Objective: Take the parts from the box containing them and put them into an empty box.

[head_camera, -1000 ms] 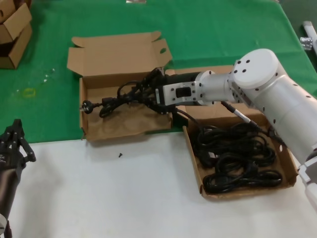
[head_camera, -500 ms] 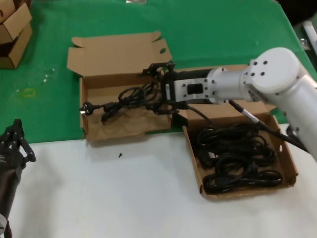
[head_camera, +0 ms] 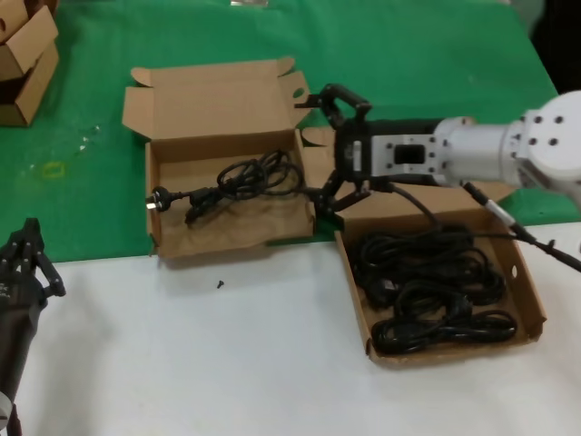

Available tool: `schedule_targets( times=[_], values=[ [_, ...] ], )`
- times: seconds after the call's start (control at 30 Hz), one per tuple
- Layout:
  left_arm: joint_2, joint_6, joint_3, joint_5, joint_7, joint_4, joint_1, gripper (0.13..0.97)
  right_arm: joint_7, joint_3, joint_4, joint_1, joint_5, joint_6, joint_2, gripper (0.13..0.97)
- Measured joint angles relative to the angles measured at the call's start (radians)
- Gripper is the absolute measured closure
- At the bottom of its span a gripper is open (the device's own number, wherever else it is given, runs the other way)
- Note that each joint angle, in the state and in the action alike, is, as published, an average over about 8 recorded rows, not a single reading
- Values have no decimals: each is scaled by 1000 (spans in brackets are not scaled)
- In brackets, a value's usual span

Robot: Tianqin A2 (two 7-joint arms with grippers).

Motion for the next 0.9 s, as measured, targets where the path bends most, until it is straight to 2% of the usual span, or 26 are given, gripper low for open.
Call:
schedule_targets(
  times=[0.03,0.17,0.43,0.73,0.9],
  values=[
    [0,0,0,0,0,0,0,955,3,5,13,-7,4,1,9,324],
    [0,0,0,0,0,0,0,955,10,25,62,-36,19,7,44,324],
    [0,0,0,0,0,0,0,955,21,56,128,-77,39,24,89,193],
    [0,0,0,0,0,0,0,938,25,62,135,-87,43,32,89,133],
    [0,0,0,0,0,0,0,928,40,77,152,-119,55,61,81,131]
  ],
)
